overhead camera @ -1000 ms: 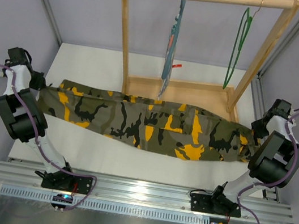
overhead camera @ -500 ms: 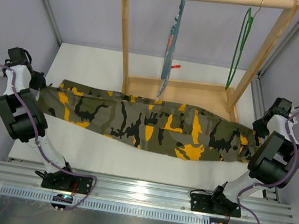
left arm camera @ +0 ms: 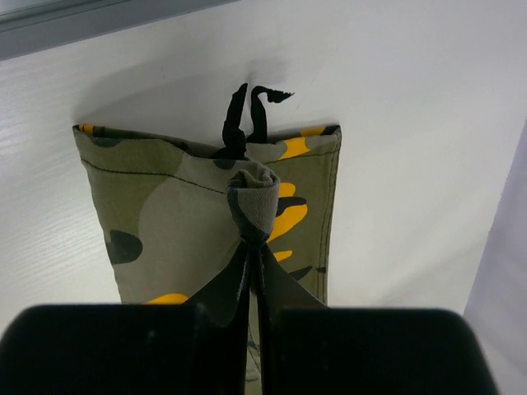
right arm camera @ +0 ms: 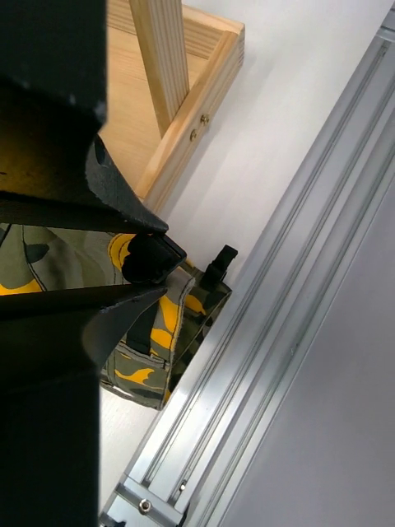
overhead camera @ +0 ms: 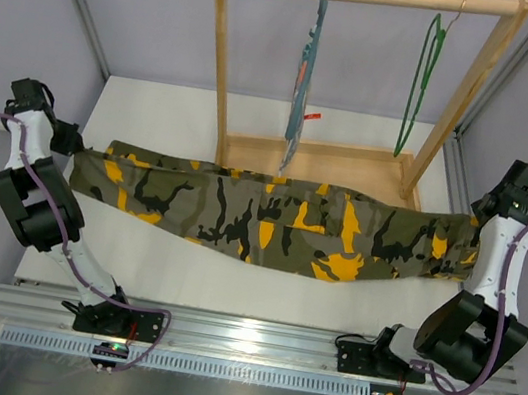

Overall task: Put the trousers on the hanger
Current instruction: Fold the trousers

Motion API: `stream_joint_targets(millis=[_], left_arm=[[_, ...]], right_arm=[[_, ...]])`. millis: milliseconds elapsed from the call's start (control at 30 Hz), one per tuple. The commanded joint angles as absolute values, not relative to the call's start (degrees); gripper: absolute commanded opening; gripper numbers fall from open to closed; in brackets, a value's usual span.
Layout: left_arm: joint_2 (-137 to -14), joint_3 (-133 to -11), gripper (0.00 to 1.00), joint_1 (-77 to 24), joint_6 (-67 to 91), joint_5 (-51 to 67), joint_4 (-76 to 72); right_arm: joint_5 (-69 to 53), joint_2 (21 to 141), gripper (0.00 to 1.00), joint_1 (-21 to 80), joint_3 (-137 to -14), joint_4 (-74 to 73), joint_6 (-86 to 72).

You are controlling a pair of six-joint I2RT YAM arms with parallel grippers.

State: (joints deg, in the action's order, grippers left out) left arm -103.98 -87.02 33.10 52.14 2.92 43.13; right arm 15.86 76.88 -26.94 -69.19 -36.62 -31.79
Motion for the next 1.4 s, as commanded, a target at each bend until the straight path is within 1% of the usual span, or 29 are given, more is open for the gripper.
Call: stream_joint_targets(millis=[0,100,300,467,567,633,667,700,767,800,867,900,1000,1067,1100,1233,1367], left_arm=[[-102.83,-91.49,0.0,34.1,47.28,0.53,39.28],[-103.27,-92.81,0.0,34.1,47.72,-2.81,39.99],[-106.26,-96.5,0.0,34.19,49.13,-1.4,39.47],[-109.06,-96.77,0.0,34.1,49.31,-0.18,35.87],[-111.26,-96.15,0.0,34.1,49.48,5.88,32.61],[-112.14,-95.89,0.0,33.84,49.31,6.85,31.99],[-112.32,-95.71,0.01,33.66,49.05,6.33,31.91],[-112.76,-95.19,0.01,33.58,48.96,5.81,31.9],[-113.29,-94.57,0.0,33.14,48.52,5.62,30.94],[-114.42,-94.57,0.07,32.7,48.34,5.97,30.68],[-115.66,-95.01,0.25,31.99,47.38,7.72,29.8],[-116.1,-95.1,0.36,31.38,46.68,9.04,29.27],[-116.02,-95.36,0.45,30.59,43.78,10.64,29.44],[-113.65,-94.31,0.48,29.71,41.41,9.06,30.05],[-112.6,-93.61,0.52,28.92,40.79,6.88,31.19],[-107.24,-89.13,0.55,27.6,39.46,0.64,34.62],[-100.65,-80.0,0.55,27.33,41.3,-2.29,33.76]], right_arm=[[20.3,75.41,0.04,-26.98,-71.28,-35.69,-31.47],[23.11,75.41,0.04,-26.98,-72.77,-34.81,-30.94],[24.52,78.04,0.04,-26.98,-75.58,-32.61,-30.06],[25.05,80.5,0.04,-27.07,-73.83,-27.7,-29.88],[20.94,82.26,0.04,-26.98,-72.95,-25.32,-29.27],[12.34,82.97,0.04,-26.9,-71.64,-23.65,-28.13],[9.69,85.14,0.09,-26.63,-72.33,-25.47,-27.95],[7.93,86.64,0.16,-26.28,-73.47,-27.66,-27.78],[8.43,89.72,0.31,-23.75,-77.06,-33.97,-27.34],[9.39,91.56,0.37,-22.77,-77.51,-34.97,-27.07],[10.46,92.28,0.41,-21.8,-76.38,-34.81,-27.33],[10.2,91.85,0.42,-21.45,-75.51,-34.28,-27.51],[9.14,90.45,0.43,-21.1,-72.95,-33.31,-27.95],[8.44,88.43,0.44,-20.74,-71.55,-33.48,-27.95],[7.74,87.63,0.45,-20.57,-71.11,-33.66,-27.95],[5.1,83.07,0.48,-19.78,-68.47,-34.98,-28.56],[0.98,77.27,0.51,-19.17,-62.43,-33.59,-30.76]])
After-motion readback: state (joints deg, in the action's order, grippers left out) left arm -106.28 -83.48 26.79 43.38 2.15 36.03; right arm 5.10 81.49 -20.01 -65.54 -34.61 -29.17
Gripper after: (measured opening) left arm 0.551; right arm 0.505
